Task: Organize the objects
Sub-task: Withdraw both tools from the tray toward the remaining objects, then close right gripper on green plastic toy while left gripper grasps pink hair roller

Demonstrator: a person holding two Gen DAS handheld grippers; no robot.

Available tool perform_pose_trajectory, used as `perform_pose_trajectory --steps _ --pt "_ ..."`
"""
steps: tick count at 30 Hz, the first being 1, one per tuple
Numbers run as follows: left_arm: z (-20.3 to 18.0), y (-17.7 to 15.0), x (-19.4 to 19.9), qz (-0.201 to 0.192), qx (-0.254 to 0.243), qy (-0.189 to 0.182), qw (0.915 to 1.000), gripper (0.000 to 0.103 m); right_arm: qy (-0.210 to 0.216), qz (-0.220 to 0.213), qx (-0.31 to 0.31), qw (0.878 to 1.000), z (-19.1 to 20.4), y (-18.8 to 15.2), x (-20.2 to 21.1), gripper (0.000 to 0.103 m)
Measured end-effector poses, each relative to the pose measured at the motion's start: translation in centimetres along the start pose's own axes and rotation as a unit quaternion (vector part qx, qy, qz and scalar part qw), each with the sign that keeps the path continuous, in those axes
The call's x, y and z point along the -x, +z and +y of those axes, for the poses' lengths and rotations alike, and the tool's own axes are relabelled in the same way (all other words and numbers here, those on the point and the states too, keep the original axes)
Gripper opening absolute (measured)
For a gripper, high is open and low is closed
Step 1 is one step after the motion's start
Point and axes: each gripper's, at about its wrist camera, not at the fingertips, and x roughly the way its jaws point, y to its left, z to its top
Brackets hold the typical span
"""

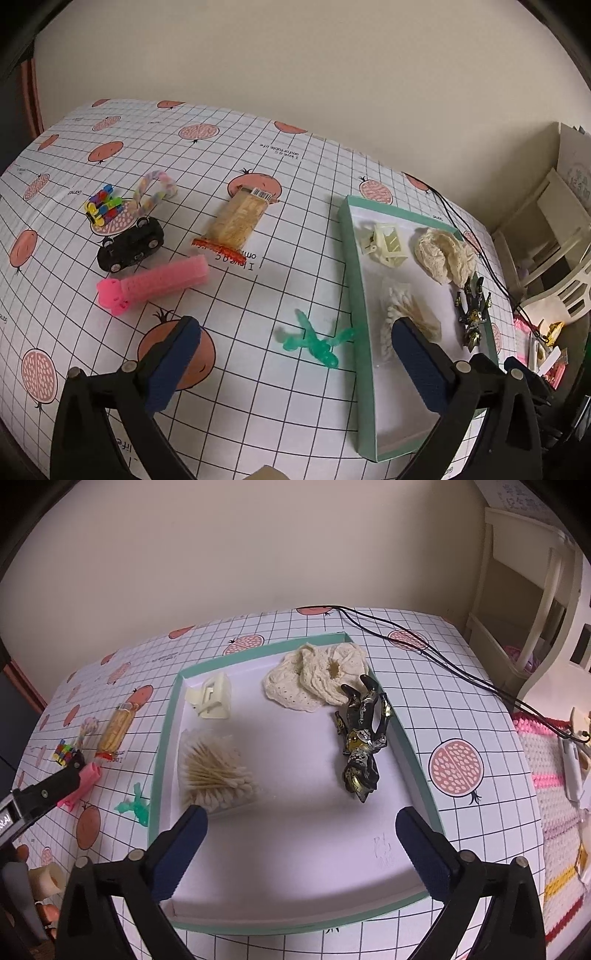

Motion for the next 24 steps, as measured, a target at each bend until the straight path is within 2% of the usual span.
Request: perform_pose_trajectory --steps 12,24 --pt "2.4 0.8 0.9 -0.017 0.020 0.006 0.9996 0.103 -0.001 -0.002 0.016 1.000 1.9 0.1 -0.3 0.103" --pt "6.9 1.9 1.9 -0.029 0.058 0.023 0.9976 0.103 0.031 -0.023 0.044 0.998 6.4 0.5 -0.1 0.103"
